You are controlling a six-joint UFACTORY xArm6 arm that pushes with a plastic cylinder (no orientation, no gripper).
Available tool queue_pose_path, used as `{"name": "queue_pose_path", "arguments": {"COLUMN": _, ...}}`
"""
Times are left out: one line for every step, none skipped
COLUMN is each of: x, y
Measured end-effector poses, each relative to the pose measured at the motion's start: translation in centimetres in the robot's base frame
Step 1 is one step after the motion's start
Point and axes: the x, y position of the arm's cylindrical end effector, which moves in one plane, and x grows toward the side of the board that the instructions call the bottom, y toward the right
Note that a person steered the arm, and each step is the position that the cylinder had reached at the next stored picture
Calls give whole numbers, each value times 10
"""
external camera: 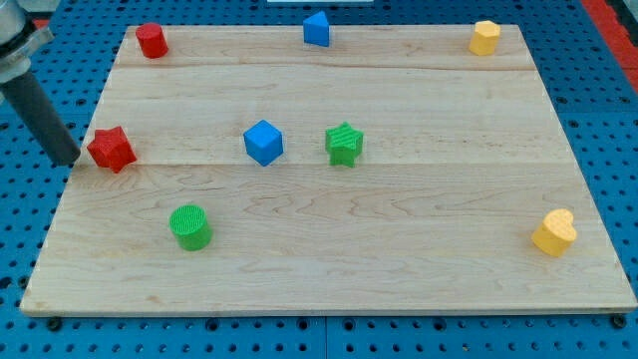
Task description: Slide the green circle towards the bottom left
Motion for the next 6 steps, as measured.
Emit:
{"name": "queue_pose_path", "arguments": {"x": 11, "y": 87}}
{"name": "queue_pose_path", "arguments": {"x": 18, "y": 192}}
{"name": "queue_pose_path", "arguments": {"x": 51, "y": 243}}
{"name": "queue_pose_path", "arguments": {"x": 86, "y": 227}}
{"name": "queue_pose_path", "arguments": {"x": 82, "y": 159}}
{"name": "queue_pose_path", "arguments": {"x": 119, "y": 183}}
